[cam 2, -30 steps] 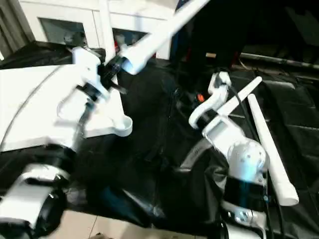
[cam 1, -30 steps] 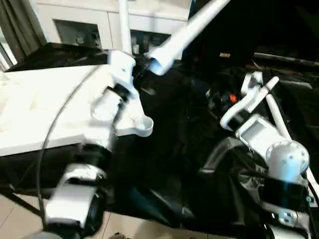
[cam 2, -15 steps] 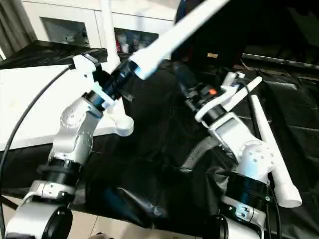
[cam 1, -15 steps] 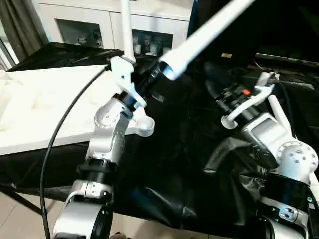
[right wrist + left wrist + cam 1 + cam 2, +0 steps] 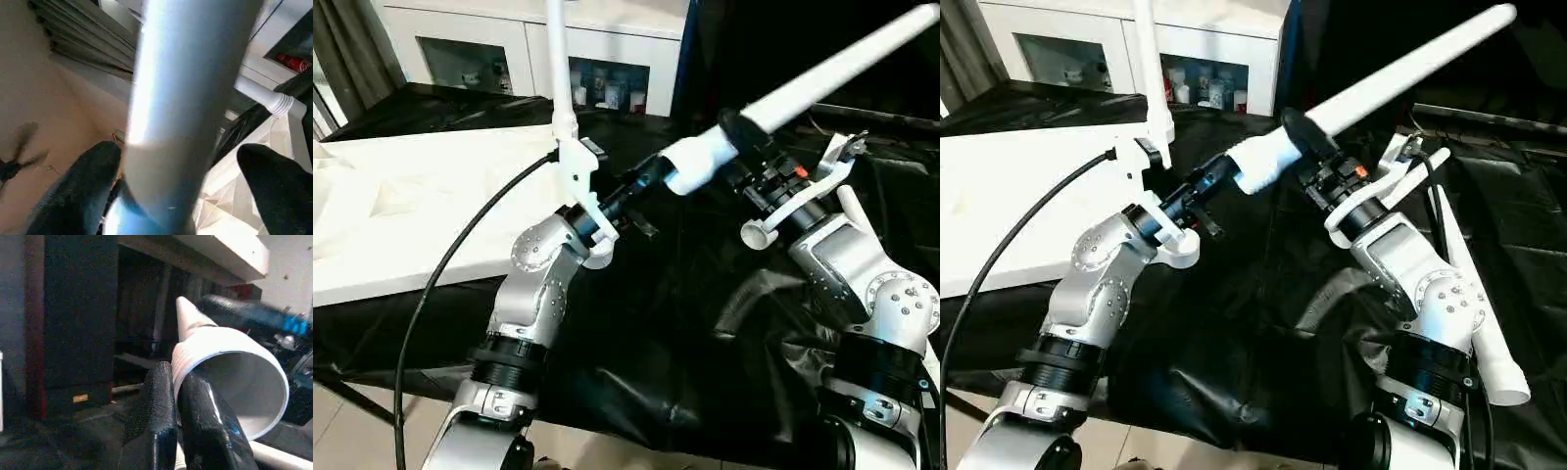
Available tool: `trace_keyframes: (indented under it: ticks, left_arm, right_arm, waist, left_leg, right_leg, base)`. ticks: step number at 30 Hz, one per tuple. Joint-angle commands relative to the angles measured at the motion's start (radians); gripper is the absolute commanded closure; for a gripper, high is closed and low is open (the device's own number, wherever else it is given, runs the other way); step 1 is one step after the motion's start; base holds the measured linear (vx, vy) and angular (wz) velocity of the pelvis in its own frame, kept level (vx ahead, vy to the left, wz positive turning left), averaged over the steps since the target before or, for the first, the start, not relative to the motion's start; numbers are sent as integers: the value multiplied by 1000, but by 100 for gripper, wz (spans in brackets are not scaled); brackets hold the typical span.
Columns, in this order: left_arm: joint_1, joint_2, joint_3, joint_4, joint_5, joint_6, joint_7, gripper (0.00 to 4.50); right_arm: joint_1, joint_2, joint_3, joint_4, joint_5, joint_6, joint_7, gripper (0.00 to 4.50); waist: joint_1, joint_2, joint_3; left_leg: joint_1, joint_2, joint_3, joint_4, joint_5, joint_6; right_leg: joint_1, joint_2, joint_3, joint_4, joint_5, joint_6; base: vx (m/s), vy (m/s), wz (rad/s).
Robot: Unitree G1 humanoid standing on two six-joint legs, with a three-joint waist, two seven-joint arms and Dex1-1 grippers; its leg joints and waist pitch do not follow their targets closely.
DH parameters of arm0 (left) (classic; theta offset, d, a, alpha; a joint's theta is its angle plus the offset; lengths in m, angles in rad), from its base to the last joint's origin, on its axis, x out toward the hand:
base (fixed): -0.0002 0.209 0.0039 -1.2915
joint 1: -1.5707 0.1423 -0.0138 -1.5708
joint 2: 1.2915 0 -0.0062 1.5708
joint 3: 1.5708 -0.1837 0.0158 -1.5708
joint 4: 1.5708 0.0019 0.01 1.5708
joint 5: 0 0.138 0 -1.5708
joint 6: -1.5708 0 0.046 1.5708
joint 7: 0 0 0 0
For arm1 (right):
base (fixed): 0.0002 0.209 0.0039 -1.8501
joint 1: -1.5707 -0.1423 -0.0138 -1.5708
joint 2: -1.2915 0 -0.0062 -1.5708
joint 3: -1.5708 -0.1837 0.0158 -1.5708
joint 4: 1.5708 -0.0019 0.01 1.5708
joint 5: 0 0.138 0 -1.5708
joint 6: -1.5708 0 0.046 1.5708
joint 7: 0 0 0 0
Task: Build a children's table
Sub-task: Pick table leg
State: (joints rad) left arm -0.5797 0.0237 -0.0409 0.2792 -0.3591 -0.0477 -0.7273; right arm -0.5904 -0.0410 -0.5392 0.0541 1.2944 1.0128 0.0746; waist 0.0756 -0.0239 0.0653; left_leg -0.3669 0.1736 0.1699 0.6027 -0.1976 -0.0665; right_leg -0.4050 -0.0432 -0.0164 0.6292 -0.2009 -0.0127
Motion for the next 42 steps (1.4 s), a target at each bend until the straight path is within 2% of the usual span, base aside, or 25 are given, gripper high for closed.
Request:
trace_keyframes:
  ticks: [1, 5, 7, 11, 16, 17, 24, 25, 26, 27, 29, 30, 31, 32, 33, 34, 37, 38, 39, 40, 42]
  left_arm:
    - [0, 0, -5, -29, -7, 9, -1, 450]
    - [6, 9, -5, -43, -10, 24, -3, 450]
    - [8, 11, -7, -47, -12, 31, -6, 450]
    - [10, 15, -9, -49, -13, 44, -12, 450]
    - [8, 19, -8, -46, -15, 57, -18, 450]
    - [7, 20, -7, -45, -15, 61, -18, 450]
    - [28, 24, -14, -60, -12, 78, -21, 450]
    - [30, 25, -15, -61, -12, 80, -22, 450]
    - [32, 25, -16, -63, -10, 81, -21, 450]
    - [34, 27, -16, -64, -3, 82, -12, 450]
    - [36, 36, -21, -65, 15, 89, 0, 384]
    - [40, 46, -31, -67, 20, 93, -15, 384]
    - [45, 50, -38, -71, 19, 103, -25, 375]
    - [54, 52, -43, -77, 14, 110, -36, 375]
    - [54, 52, -43, -77, 14, 110, -36, 358]
    - [55, 51, -43, -80, 14, 111, -36, 343]
    - [64, 50, -35, -80, 15, 112, -21, 337]
    - [69, 56, -31, -83, 19, 108, -17, 318]
    - [72, 60, -28, -85, 22, 106, -14, 304]
    - [77, 64, -19, -87, 18, 106, -6, 297]
    - [83, 74, -10, -81, 22, 97, 1, 295]
  right_arm:
    - [-6, 1, 6, 8, 39, 15, -13, 54]
    - [-4, 3, 7, 16, 65, 2, -29, 96]
    - [-7, 3, 4, 21, 66, -6, -29, 102]
    - [-12, 2, 1, 29, 64, -17, -26, 141]
    - [-14, -1, 8, 34, 61, -34, -22, 186]
    - [-11, -1, 13, 31, 62, -38, -22, 195]
    - [11, 0, 24, 16, 60, -44, -29, 248]
    - [12, 0, 25, 15, 59, -44, -29, 248]
    - [13, -1, 27, 14, 60, -44, -30, 249]
    - [13, -4, 32, 12, 57, -45, -29, 249]
    - [13, -7, 37, 9, 53, -47, -28, 253]
    - [12, -9, 38, 9, 50, -49, -29, 253]
    - [12, -11, 39, 8, 48, -49, -30, 253]
    - [12, -12, 38, 9, 50, -50, -32, 253]
    - [12, -12, 38, 9, 50, -50, -32, 254]
    - [12, -13, 38, 9, 52, -50, -32, 254]
    - [6, -13, 43, 24, 37, -63, -26, 255]
    - [2, -15, 48, 26, 11, -81, -24, 256]
    - [-1, -18, 51, 28, -7, -94, -23, 256]
    - [-6, -24, 59, 32, -50, -126, -31, 256]
    - [-17, -36, 67, 43, -90, -157, -32, 256]
  waist:
    - [0, -9, -73]
    - [0, -7, -74]
    - [0, -7, -74]
    - [0, -5, -73]
    - [1, -4, -75]
    - [1, -1, -75]
    - [1, -6, -73]
    - [1, -5, -74]
    - [0, -10, -74]
    - [0, -8, -74]
    - [0, -8, -74]
    - [0, -8, -74]
    - [0, -13, -74]
    - [1, -10, -73]
    - [0, -13, -73]
    - [0, -12, -73]
    - [2, -15, -73]
    - [1, -19, -73]
    - [2, -17, -72]
    - [1, -21, -72]
    - [0, -18, -72]
  left_leg:
    - [3, 39, -4, -66, -50, -11]
    - [4, 40, -4, -66, -51, -14]
    - [4, 40, -4, -66, -51, -12]
    - [4, 39, -4, -67, -61, -18]
    - [4, 39, -5, -67, -53, -19]
    - [4, 39, -5, -67, -53, -19]
    - [4, 39, -4, -67, -62, -19]
    - [3, 39, -5, -67, -59, -18]
    - [3, 40, -4, -67, -57, -16]
    - [2, 39, -4, -67, -54, -15]
    - [3, 39, -4, -67, -54, -14]
    - [3, 39, -4, -67, -54, -14]
    - [3, 40, -4, -68, -51, -12]
    - [4, 39, -4, -67, -53, -14]
    - [3, 39, -3, -67, -54, -14]
    - [3, 39, -3, -67, -52, -13]
    - [3, 40, -3, -67, -52, -12]
    - [1, 40, -3, -68, -49, -11]
    - [1, 40, -4, -68, -49, -12]
    - [1, 40, -2, -68, -48, -11]
    - [2, 39, -2, -67, -42, -17]
  right_leg:
    - [60, -80, 40, -74, -91, -156]
    - [60, -80, 40, -73, -84, -155]
    - [59, -80, 40, -73, -77, -157]
    - [58, -80, 40, -75, -97, -154]
    - [60, -79, 40, -73, -74, -155]
    - [60, -79, 39, -72, -71, -156]
    - [59, -79, 40, -75, -93, -154]
    - [60, -80, 40, -74, -90, -154]
    - [60, -80, 40, -75, -86, -154]
    - [60, -80, 40, -74, -85, -154]
    - [60, -79, 40, -74, -87, -152]
    - [60, -79, 40, -73, -86, -151]
    - [59, -79, 39, -73, -90, -147]
    - [58, -80, 39, -74, -99, -145]
    - [58, -80, 40, -74, -101, -145]
    - [58, -80, 40, -74, -103, -145]
    - [58, -81, 40, -74, -106, -143]
    - [58, -81, 40, -74, -103, -142]
    - [57, -81, 39, -73, -105, -142]
    - [58, -81, 39, -74, -110, -139]
    - [56, -81, 40, -73, -112, -135]
  base:
    - [0, 0, 0]
    - [0, 0, 0]
    - [0, 0, 0]
    - [0, 0, 0]
    - [0, 0, 0]
    - [0, 0, 0]
    - [0, 0, 0]
    - [0, 0, 0]
    - [0, 0, 0]
    - [0, 0, 0]
    - [0, 0, 0]
    - [0, 0, 0]
    - [0, 0, 0]
    - [0, 0, 0]
    - [0, 0, 0]
    - [0, 0, 0]
    - [0, 0, 0]
    - [0, 0, 0]
    - [0, 0, 0]
    - [0, 0, 0]
    - [0, 0, 0]
